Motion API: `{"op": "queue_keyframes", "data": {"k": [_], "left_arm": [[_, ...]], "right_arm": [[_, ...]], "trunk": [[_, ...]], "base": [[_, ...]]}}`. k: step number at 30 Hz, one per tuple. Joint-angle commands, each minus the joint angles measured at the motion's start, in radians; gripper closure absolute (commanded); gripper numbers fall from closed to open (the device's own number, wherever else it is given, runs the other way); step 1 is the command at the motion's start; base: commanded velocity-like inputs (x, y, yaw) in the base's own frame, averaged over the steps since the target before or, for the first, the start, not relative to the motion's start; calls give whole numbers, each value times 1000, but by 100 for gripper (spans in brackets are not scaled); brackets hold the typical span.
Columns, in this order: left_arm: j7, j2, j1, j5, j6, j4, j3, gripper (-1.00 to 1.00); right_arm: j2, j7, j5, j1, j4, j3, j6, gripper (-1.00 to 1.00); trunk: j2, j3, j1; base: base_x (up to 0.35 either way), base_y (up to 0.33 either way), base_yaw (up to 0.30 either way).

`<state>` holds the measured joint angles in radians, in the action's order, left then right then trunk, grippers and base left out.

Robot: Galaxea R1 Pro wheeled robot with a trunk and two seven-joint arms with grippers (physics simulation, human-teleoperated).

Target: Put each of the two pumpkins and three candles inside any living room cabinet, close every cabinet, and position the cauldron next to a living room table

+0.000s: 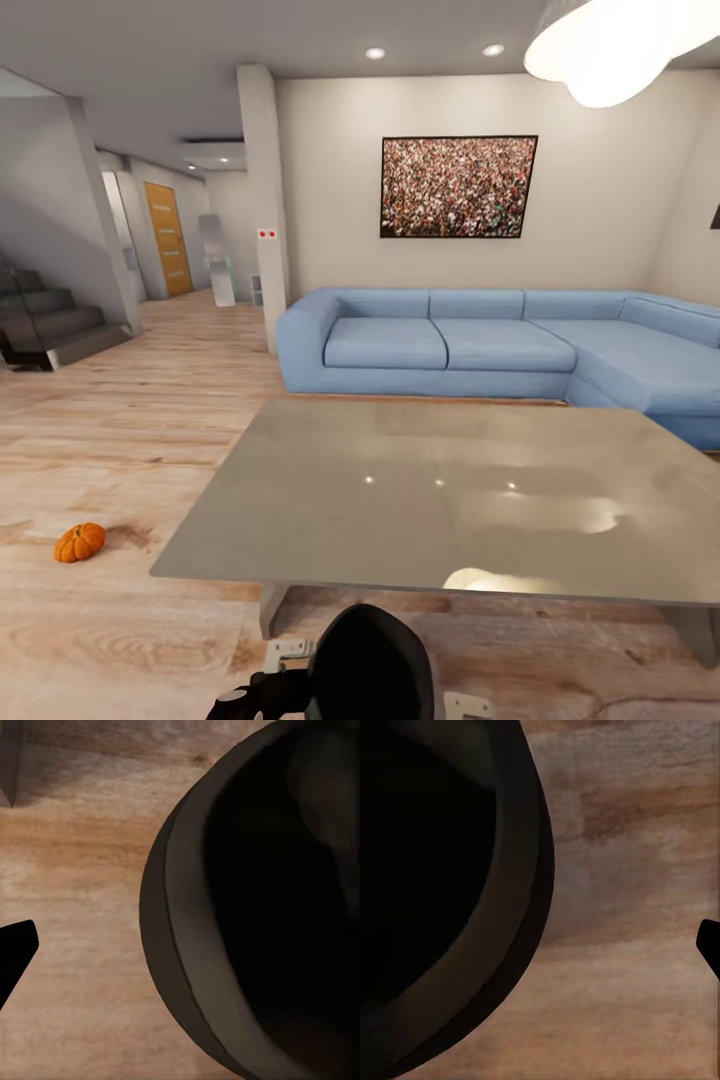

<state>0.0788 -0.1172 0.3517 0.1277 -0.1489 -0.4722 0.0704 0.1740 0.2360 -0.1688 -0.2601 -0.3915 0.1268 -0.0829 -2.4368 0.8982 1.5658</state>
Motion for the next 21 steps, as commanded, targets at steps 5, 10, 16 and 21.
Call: {"op": "queue_keyframes", "data": {"k": [5, 10, 16, 21], "left_arm": [[0, 1, 0, 10, -6, -2, 3, -100], [-1, 1, 0, 10, -6, -2, 3, -100], [-1, 1, 0, 10, -6, -2, 3, -100], [4, 12, -2, 22, 5, -13, 0, -100]], "right_arm": [[-1, 6, -11, -1, 0, 8, -4, -100], [-1, 6, -11, -1, 1, 10, -4, -100], [-1, 6, -11, -1, 1, 10, -3, -100], [1, -4, -13, -12, -11, 9, 4, -100]], "trunk": [[35, -15, -19], [70, -30, -39], [112, -49, -62], [147, -65, -81]], "base": [[-156, 0, 0], [-139, 0, 0], [-15, 0, 0], [-19, 0, 0]]}}
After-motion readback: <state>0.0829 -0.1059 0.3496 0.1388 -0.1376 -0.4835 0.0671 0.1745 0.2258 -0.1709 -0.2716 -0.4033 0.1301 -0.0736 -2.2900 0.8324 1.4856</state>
